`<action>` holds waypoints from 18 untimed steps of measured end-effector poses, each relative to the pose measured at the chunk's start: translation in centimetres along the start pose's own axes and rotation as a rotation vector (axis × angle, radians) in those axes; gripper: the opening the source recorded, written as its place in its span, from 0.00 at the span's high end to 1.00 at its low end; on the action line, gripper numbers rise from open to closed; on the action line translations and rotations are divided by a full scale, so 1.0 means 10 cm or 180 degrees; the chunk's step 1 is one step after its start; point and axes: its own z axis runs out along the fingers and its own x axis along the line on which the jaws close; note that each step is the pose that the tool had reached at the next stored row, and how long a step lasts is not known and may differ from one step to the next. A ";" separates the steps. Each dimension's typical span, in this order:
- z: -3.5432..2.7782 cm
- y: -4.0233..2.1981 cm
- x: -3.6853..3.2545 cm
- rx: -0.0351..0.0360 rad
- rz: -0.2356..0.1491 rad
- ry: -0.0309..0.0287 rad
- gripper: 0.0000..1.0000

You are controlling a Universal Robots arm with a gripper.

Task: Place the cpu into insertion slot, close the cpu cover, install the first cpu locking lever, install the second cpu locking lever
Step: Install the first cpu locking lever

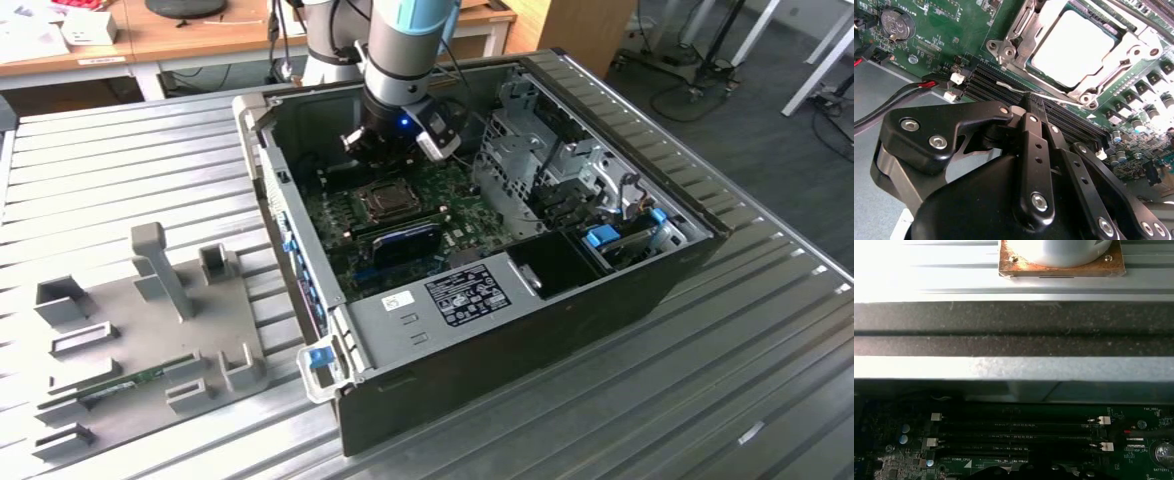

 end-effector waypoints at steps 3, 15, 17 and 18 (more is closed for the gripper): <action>0.011 -0.002 -0.003 0.0000 0.0000 0.0000 0.90; 0.054 -0.015 -0.014 0.0003 0.0000 0.0000 0.90; 0.059 -0.016 -0.016 0.0001 0.0000 -0.0001 0.90; 0.063 -0.016 -0.017 0.0001 0.0000 -0.0001 0.90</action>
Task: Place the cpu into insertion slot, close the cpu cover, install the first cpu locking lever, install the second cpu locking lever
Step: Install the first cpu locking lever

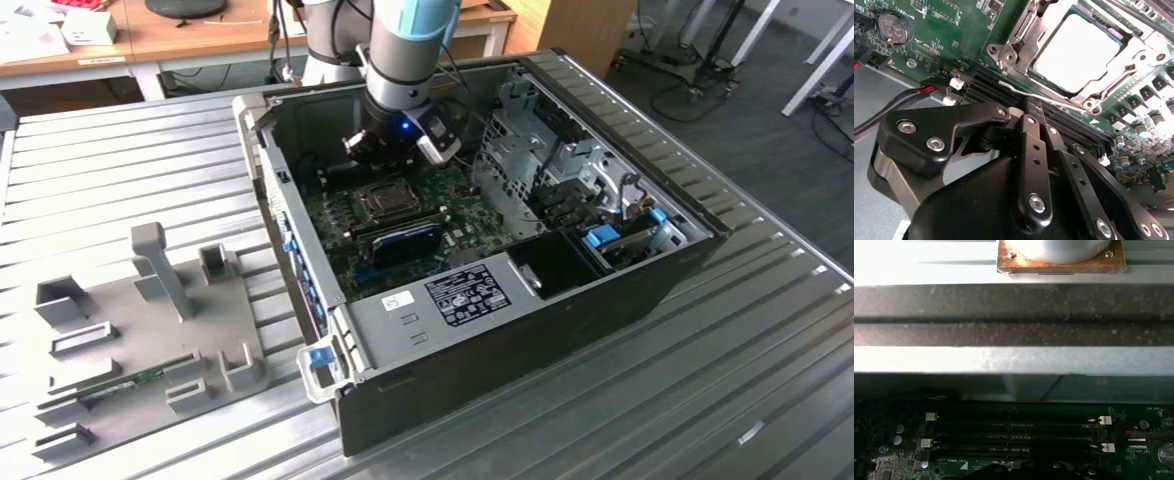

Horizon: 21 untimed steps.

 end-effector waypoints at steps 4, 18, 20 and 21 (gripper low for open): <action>0.006 -0.003 -0.001 0.0003 0.0000 0.0001 0.90; -0.089 0.025 -0.004 0.0001 0.0000 0.0001 0.90; -0.113 0.031 -0.005 0.0002 0.0000 0.0001 0.90; -0.116 0.032 -0.006 0.0002 0.0000 0.0001 0.90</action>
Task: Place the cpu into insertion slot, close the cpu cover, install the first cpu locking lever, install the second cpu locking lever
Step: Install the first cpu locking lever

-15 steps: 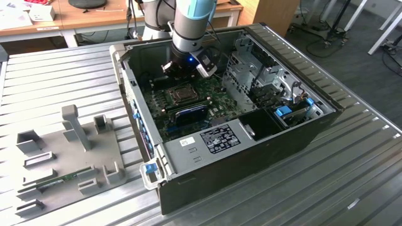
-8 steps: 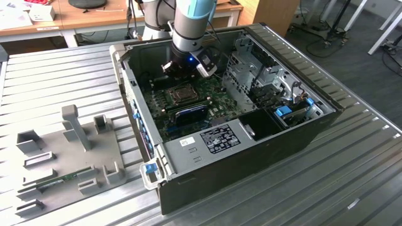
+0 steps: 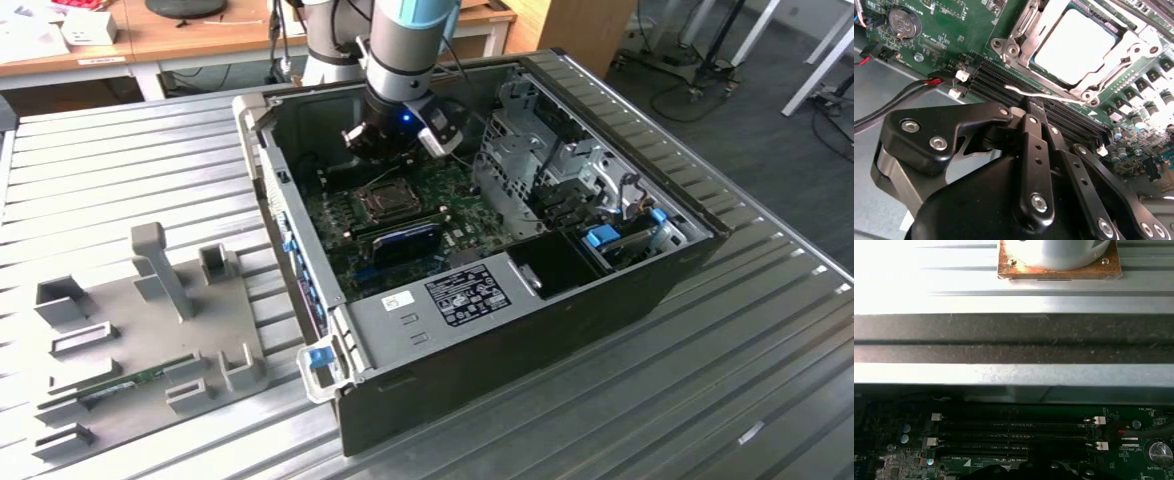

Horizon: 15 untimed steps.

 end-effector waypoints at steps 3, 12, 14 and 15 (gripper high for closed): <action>0.000 0.000 0.000 0.0000 0.0000 0.0000 0.90; 0.006 0.020 0.088 0.0002 -0.0001 -0.0002 0.90; 0.006 0.023 0.126 0.0003 -0.0001 -0.0005 0.90; 0.006 0.025 0.142 0.0003 -0.0001 -0.0006 0.90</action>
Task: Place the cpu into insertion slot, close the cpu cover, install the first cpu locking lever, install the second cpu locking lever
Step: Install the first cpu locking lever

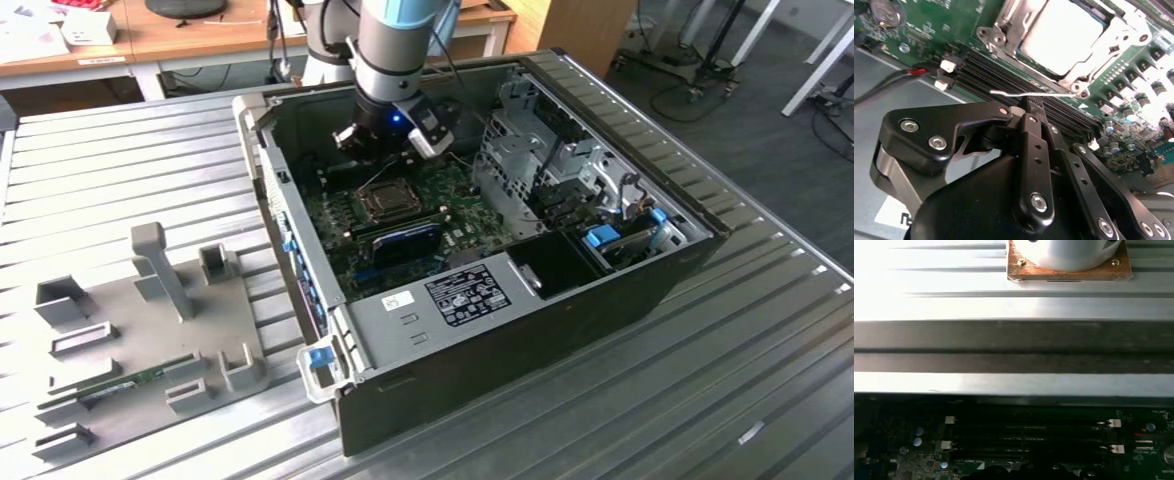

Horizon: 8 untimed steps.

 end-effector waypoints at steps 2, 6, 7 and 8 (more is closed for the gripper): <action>0.000 0.001 0.027 0.0000 -0.0002 -0.0005 0.90; -0.004 0.001 0.042 0.0000 -0.0004 -0.0012 0.90; -0.010 0.003 0.042 0.0000 -0.0004 -0.0012 0.90; -0.017 0.005 0.042 0.0000 -0.0004 -0.0012 0.90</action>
